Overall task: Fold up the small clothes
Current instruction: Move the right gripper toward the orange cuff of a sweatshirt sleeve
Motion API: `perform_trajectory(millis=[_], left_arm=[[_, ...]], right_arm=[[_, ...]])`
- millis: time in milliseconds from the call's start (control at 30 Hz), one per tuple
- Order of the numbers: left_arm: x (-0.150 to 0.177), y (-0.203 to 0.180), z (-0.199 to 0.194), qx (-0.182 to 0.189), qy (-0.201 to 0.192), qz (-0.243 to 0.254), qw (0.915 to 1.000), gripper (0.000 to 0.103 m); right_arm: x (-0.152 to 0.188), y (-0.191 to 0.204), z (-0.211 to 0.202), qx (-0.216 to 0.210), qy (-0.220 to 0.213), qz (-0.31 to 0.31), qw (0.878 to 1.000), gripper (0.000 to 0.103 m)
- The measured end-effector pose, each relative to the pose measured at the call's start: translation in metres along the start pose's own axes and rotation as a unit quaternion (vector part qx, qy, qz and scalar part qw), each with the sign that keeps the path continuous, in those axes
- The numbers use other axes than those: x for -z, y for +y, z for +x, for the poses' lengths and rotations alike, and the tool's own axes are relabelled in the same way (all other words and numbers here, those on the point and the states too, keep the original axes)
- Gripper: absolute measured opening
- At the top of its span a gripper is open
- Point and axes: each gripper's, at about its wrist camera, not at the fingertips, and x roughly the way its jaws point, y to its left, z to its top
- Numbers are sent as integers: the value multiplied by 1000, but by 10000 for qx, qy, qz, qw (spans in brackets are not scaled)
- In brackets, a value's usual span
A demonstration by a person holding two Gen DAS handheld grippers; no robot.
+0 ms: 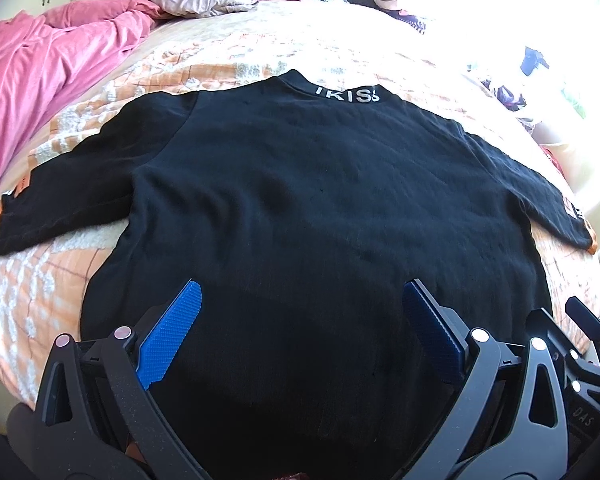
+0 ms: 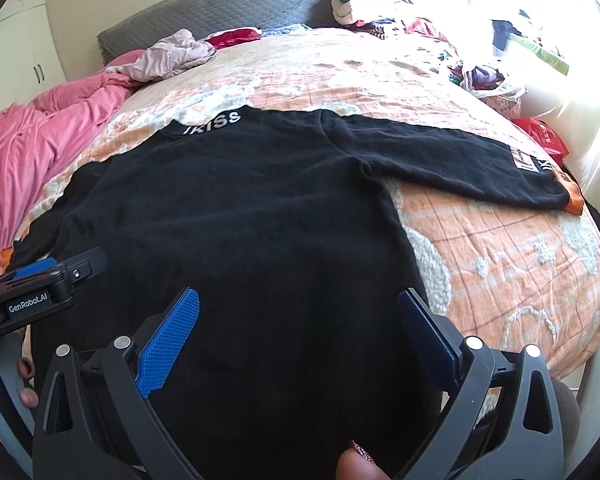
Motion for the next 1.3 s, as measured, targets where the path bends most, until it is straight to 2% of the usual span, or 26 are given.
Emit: perform_trajectory(millis=[700, 1033, 1300], left_arm=[[-56, -25, 19, 62, -53, 160, 9998, 95], [-84, -47, 28, 82, -106, 304, 9994, 95], [-97, -68, 45, 187, -9, 394, 9990, 95]], right_arm=[[-77, -44, 10, 63, -321, 678, 9972, 99], [-118, -76, 19, 170, -573, 1183, 9912, 99], [-136, -109, 34, 357, -631, 1629, 9840, 99]])
